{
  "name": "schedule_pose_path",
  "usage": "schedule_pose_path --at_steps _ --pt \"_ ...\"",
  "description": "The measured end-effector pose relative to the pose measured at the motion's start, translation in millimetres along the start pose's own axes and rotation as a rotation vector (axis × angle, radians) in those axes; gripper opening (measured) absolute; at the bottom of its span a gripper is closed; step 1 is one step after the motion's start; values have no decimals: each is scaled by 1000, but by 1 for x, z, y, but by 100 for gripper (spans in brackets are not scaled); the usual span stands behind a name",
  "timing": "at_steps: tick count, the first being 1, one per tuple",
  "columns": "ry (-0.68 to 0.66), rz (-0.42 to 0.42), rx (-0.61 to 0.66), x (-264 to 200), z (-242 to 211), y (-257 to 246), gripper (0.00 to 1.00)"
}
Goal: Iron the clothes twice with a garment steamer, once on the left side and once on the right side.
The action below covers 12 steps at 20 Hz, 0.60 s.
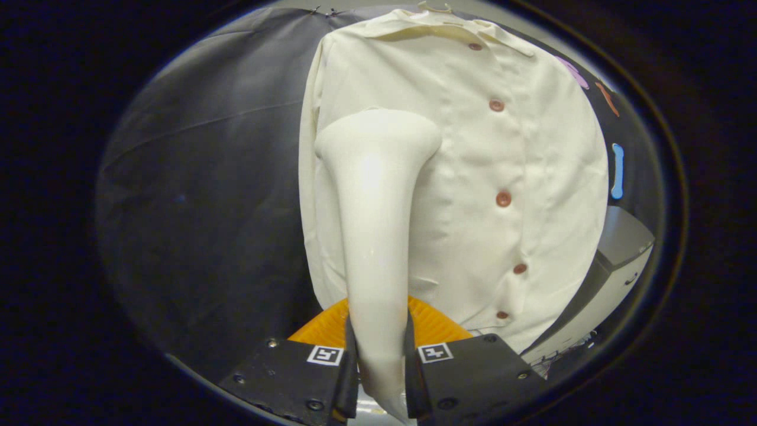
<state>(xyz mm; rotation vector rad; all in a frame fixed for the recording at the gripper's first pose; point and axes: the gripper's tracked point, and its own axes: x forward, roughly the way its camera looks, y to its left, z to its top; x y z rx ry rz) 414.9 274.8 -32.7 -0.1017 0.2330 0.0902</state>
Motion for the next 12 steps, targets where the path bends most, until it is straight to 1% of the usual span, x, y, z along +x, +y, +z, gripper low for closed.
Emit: schedule_pose_path --at_steps 6,9,12 --pt "98 10 23 18 -60 3 30" --pt "149 8 33 21 -87 2 30" --pt "190 25 57 16 -107 6 29"
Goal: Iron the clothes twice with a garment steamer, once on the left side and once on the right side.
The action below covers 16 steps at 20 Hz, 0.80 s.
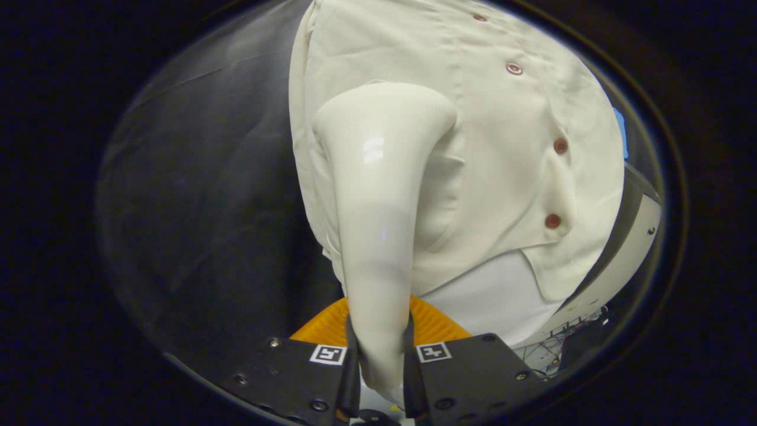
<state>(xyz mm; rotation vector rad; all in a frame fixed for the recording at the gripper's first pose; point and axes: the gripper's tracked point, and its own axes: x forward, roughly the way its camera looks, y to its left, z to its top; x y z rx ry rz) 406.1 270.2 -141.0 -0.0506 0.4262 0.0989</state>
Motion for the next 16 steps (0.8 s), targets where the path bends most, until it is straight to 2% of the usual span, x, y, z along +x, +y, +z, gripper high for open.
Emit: schedule_pose_path --at_steps 11,16 --pt "39 59 54 -10 -31 0 29" --pt "46 75 106 -45 -41 -3 29"
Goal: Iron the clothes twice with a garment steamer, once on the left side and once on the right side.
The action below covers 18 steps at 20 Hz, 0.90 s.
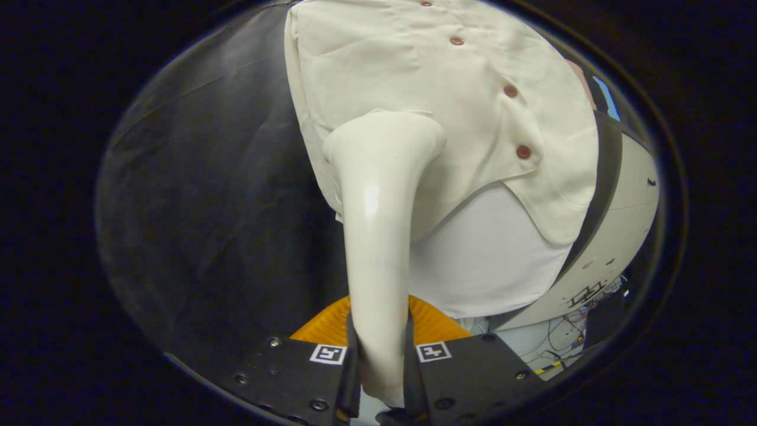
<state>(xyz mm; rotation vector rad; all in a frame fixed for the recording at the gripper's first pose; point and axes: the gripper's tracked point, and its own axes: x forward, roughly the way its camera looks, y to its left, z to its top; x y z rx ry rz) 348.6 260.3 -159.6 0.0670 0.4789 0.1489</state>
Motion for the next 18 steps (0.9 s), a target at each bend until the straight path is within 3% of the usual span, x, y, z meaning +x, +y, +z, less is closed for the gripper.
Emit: schedule_pose_path --at_steps 7,18 --pt "-100 1 -10 -84 29 -12 29" --pt "-253 -73 -78 -220 73 -51 29"
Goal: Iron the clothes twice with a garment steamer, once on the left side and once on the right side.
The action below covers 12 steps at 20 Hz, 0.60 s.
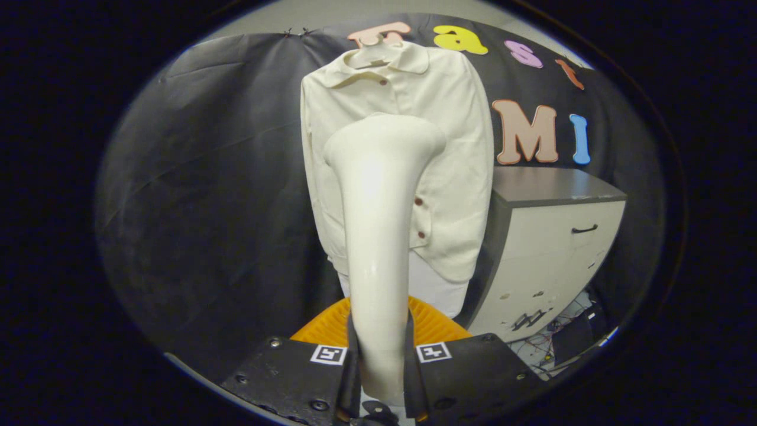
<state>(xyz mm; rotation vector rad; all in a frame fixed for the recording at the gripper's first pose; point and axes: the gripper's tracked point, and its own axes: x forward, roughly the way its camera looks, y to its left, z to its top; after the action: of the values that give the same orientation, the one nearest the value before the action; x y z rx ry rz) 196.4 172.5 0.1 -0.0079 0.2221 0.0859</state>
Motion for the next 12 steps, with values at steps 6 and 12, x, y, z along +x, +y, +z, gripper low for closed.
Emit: schedule_pose_path --at_steps 6,12 --pt "-118 -23 28 7 74 -23 28" --pt "-163 -25 45 59 131 -50 28"
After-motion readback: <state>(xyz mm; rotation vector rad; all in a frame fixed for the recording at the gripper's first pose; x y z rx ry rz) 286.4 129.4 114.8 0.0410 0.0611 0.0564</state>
